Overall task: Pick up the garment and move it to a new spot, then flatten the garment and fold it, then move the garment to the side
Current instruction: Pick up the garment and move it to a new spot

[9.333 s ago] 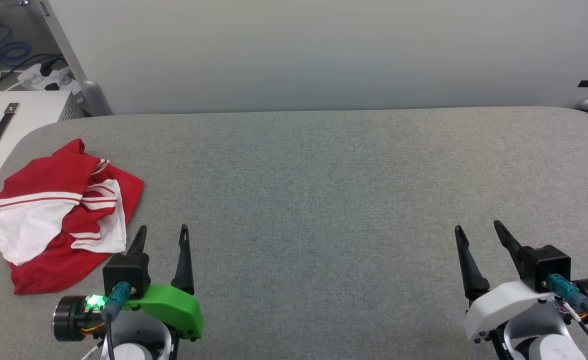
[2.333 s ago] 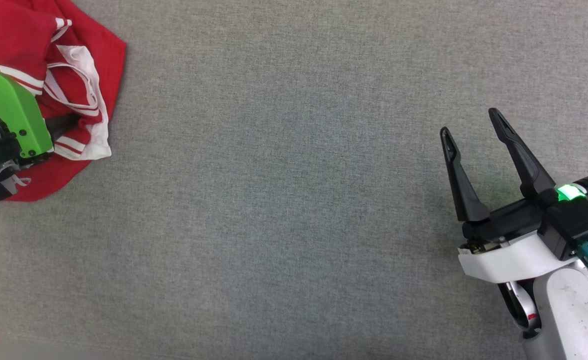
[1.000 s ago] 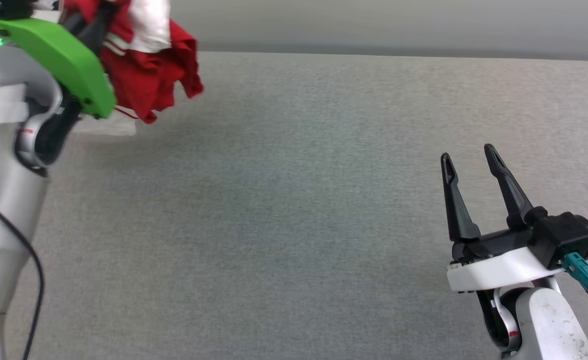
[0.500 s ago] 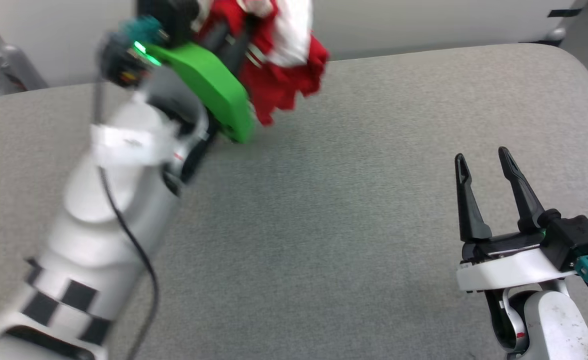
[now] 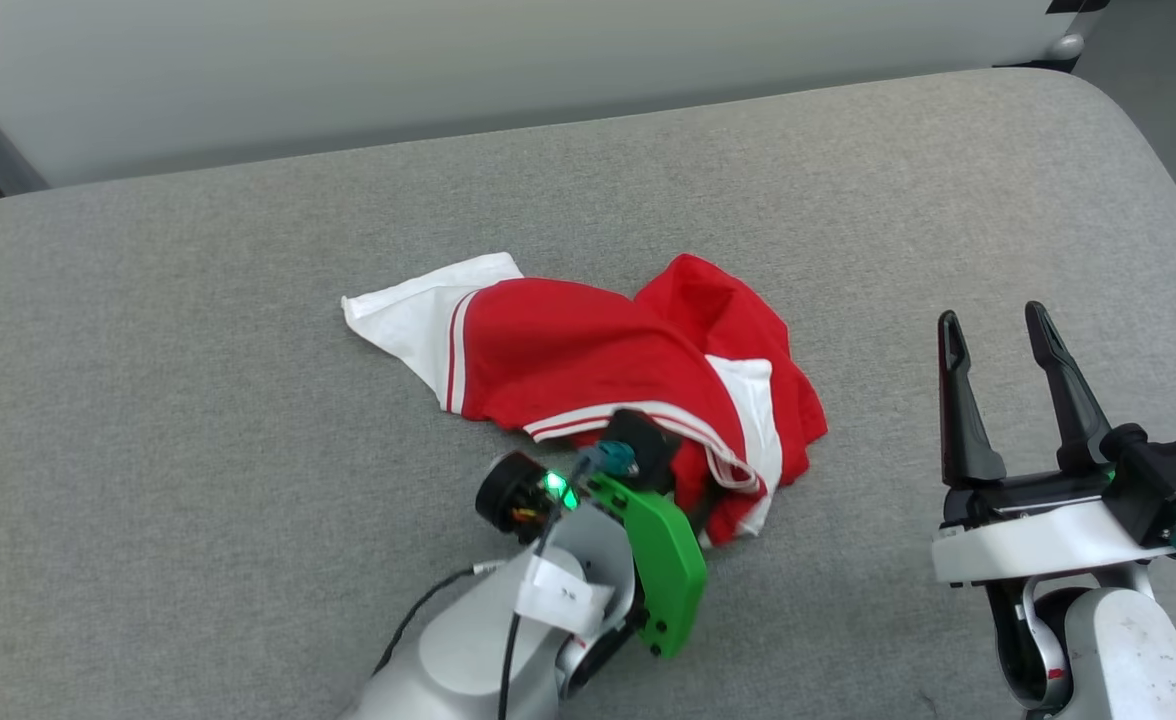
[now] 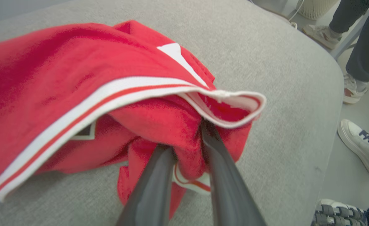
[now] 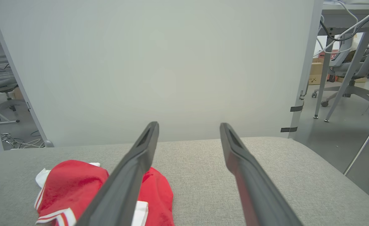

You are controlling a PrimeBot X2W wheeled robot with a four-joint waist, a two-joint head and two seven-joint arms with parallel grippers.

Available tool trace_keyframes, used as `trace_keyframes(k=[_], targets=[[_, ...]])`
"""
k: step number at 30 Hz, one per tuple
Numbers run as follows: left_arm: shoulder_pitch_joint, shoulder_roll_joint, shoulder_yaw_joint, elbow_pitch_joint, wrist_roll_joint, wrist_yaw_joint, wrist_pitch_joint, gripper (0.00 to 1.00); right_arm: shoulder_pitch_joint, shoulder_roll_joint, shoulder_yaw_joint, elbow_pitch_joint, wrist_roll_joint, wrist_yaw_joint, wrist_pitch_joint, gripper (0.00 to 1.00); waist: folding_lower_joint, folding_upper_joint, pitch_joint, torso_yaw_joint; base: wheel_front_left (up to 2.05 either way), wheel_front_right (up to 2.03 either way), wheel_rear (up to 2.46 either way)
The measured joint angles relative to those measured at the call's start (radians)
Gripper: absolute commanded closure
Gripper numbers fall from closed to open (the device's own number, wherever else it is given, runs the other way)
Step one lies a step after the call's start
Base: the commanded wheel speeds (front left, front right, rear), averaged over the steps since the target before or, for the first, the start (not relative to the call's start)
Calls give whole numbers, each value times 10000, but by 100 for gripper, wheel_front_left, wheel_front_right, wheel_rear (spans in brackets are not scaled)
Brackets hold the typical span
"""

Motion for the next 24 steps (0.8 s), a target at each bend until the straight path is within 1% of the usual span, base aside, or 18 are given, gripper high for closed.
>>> trace_keyframes(k=[4,7,12,14,16,19,21,24], targets=[[78,-40,-491,309,-23,-44,-2,0,3,6,82,115,2,0,-2,0,0,0,-41,125,0,0,0],[38,-50,-533,330,-128,-48,-422,0,32,10,92,217,0,0,-2,0,0,0,-115,285,0,0,0],[-223,-50,-21,148,-376,201,-1438,0,192,12,0,405,-25,0,0,0,0,0,-363,635,0,0,0],[-399,140,330,-82,-372,355,-1847,0,365,13,-13,474,-58,0,-2,0,0,0,-534,835,0,0,0],[-465,512,552,-332,-320,533,-2071,0,510,13,-44,546,-84,0,-2,0,0,0,-689,1010,0,0,0],[-377,1392,1003,-723,-180,930,-2266,0,759,0,-90,686,-113,0,-2,0,0,0,-930,1302,0,0,0],[-78,2017,1338,-1116,-81,1145,-2336,0,934,-35,-142,748,-117,0,-2,0,0,0,-1083,1526,0,0,0],[760,2671,1894,-1705,-65,1473,-2406,0,1113,-94,-226,802,-123,0,-2,0,0,0,-1275,1823,0,0,0]])
